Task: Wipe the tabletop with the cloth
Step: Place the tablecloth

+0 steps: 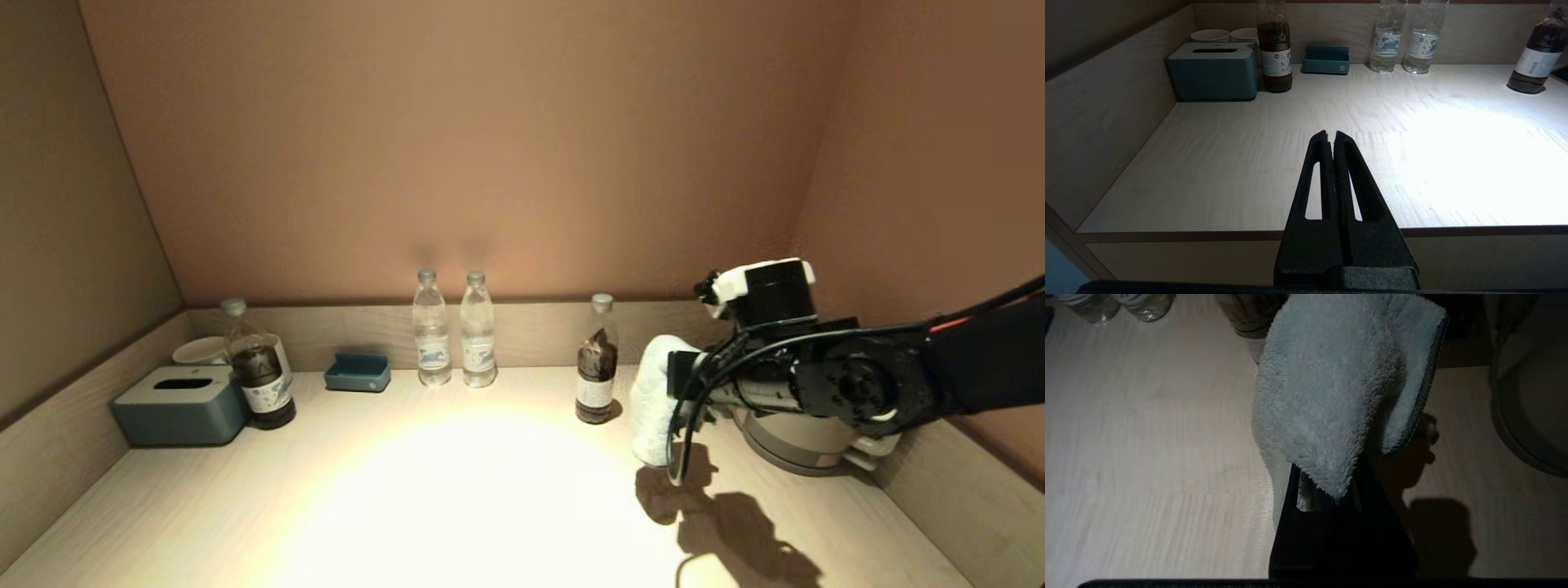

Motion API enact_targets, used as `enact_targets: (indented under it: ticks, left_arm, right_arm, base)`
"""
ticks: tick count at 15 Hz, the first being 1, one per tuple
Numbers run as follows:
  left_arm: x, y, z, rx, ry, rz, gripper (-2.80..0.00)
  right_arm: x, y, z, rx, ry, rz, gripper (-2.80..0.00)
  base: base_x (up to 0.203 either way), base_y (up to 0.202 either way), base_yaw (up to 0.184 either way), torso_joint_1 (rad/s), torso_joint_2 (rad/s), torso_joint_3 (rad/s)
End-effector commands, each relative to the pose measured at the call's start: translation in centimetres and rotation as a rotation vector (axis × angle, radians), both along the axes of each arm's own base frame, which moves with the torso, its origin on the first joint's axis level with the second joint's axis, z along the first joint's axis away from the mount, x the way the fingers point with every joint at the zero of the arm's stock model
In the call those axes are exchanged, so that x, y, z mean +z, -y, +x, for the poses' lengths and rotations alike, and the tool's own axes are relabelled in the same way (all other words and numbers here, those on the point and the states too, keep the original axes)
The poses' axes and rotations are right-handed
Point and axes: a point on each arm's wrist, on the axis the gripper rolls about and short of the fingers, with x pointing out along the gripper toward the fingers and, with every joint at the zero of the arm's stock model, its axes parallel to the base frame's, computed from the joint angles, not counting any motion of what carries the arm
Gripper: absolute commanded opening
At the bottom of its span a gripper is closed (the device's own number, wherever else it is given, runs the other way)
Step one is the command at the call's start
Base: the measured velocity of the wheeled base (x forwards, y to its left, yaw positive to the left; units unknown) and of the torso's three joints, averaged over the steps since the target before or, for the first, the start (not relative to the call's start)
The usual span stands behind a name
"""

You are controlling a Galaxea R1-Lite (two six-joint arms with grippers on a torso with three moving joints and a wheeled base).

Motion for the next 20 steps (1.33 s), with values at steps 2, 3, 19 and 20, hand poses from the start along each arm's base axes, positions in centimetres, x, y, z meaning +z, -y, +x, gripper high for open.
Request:
enact_targets:
  ticks: [2,3,19,20]
  left_arm:
    - [0.0,0.0,0.0,-0.001,-0.001,-0.001,-2.8]
    - [0.0,0.0,0.0,-0.001,-0.001,-0.001,-2.8]
    - [0.0,0.0,0.0,-0.001,-0.001,-0.001,-2.8]
    - [0.0,0.0,0.0,-0.001,-0.001,-0.001,-2.8]
  right_arm:
    - [0.3,4.8,-0.2,-0.175,0.014,-0.08,-2.8]
    - [0.1,6.1,-0.2,-0.21,0.003,-0.095,-2.8]
    - [-1.7,11.7,-6.2,-0.346,-0.102,-0.173,-2.8]
    - [-1.7,11.8,-7.4,-0.347,-0.107,-0.183,-2.8]
  base:
    - [0.0,0.0,0.0,0.0,0.0,0.0]
    - [0.0,0.0,0.0,0.0,0.0,0.0]
    - [0.0,0.0,0.0,0.0,0.0,0.0]
    - [0.0,0.0,0.0,0.0,0.0,0.0]
